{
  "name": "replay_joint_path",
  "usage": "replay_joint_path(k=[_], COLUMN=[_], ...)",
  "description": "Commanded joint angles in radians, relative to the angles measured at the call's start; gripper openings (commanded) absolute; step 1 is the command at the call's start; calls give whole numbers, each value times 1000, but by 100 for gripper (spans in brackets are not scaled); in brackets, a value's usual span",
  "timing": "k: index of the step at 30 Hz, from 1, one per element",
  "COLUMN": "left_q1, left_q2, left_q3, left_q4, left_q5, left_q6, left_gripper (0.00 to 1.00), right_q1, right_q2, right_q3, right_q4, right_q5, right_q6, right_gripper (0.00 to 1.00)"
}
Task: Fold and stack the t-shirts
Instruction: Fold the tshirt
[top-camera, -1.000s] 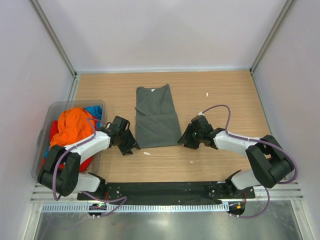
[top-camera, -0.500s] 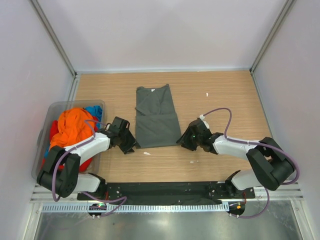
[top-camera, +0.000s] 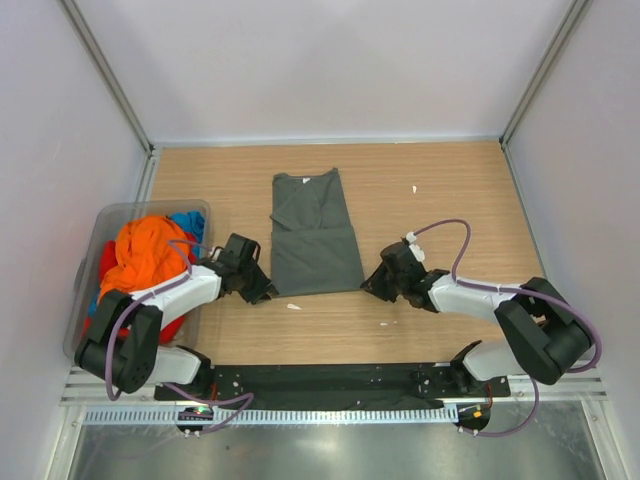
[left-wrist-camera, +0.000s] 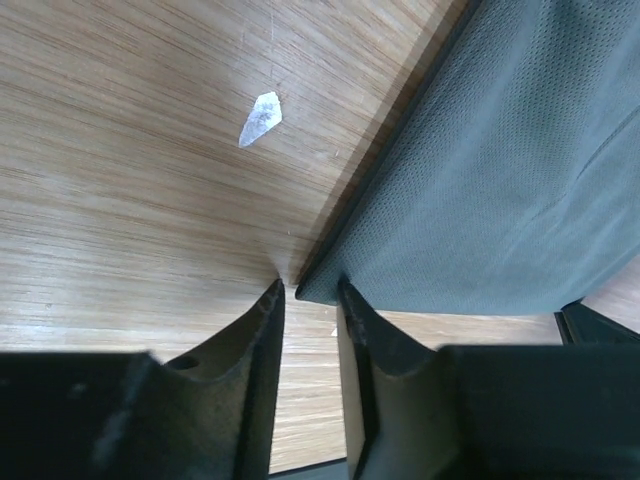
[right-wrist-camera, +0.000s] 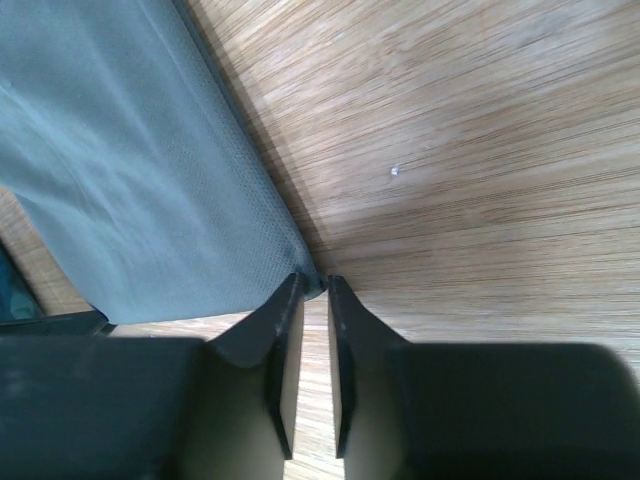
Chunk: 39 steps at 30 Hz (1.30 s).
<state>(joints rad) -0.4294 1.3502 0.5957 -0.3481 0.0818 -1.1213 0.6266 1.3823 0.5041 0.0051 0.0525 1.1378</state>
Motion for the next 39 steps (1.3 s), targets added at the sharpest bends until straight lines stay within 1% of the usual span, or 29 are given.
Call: replay_joint_path(k=[1, 2, 4, 5, 6, 8, 11, 12, 15, 16, 17, 18, 20, 22, 23, 26, 31, 34, 39], left_q1=[-3, -5, -8, -11, -9, -11, -11, -11, -17, -19, -20, -22, -22, -23, -23, -23, -23, -23, -25], left_q2=[21, 21, 23, 23, 24, 21, 17, 12, -23, -35, -49, -72, -95, -130, -143, -154, -96, -65, -31], left_q3=[-20, -19, -16, -14, -13, -10, 13, 19, 23, 23, 27, 29, 53, 59, 58, 18, -56, -60, -47], left_q4=[11, 12, 14, 15, 15, 11, -41, -54, -91, -115, -130, -149, -216, -253, -253, -201, -46, -19, -28], left_q5=[-57, -57, -57, -57, -57, -57, -76, -76, -76, -74, -105, -112, -152, -171, -166, -122, -48, -42, -66], left_q6=[0, -2, -2, -2, -2, 5, 29, 41, 54, 63, 70, 78, 109, 129, 127, 85, 20, -6, -9], left_gripper=[27, 23, 20, 17, 14, 8, 1, 0, 0, 0, 4, 12, 33, 38, 43, 44, 39, 38, 36], right_q1=[4, 4, 5, 5, 8, 15, 39, 48, 110, 120, 143, 151, 172, 182, 185, 196, 219, 222, 223], right_q2=[-14, -14, -17, -20, -25, -32, -54, -60, -80, -83, -94, -98, -118, -127, -131, -129, -120, -129, -150], right_q3=[-29, -32, -33, -36, -38, -41, -45, -47, -55, -59, -73, -82, -102, -110, -111, -105, -96, -102, -113], right_q4=[-11, -11, -10, -10, 18, 18, 9, 6, 1, -26, -27, -25, -25, -25, -24, -22, -20, -22, -27], right_q5=[72, 70, 70, 69, 70, 75, 90, 95, 134, 141, 147, 159, 171, 185, 187, 188, 191, 190, 201], right_q6=[0, -1, -1, -3, -4, -7, -3, 2, 25, 36, 45, 56, 80, 94, 96, 96, 96, 99, 100], right_gripper=[19, 15, 10, 4, 1, 1, 1, 1, 1, 1, 1, 1, 1, 1, 1, 1, 1, 1, 1])
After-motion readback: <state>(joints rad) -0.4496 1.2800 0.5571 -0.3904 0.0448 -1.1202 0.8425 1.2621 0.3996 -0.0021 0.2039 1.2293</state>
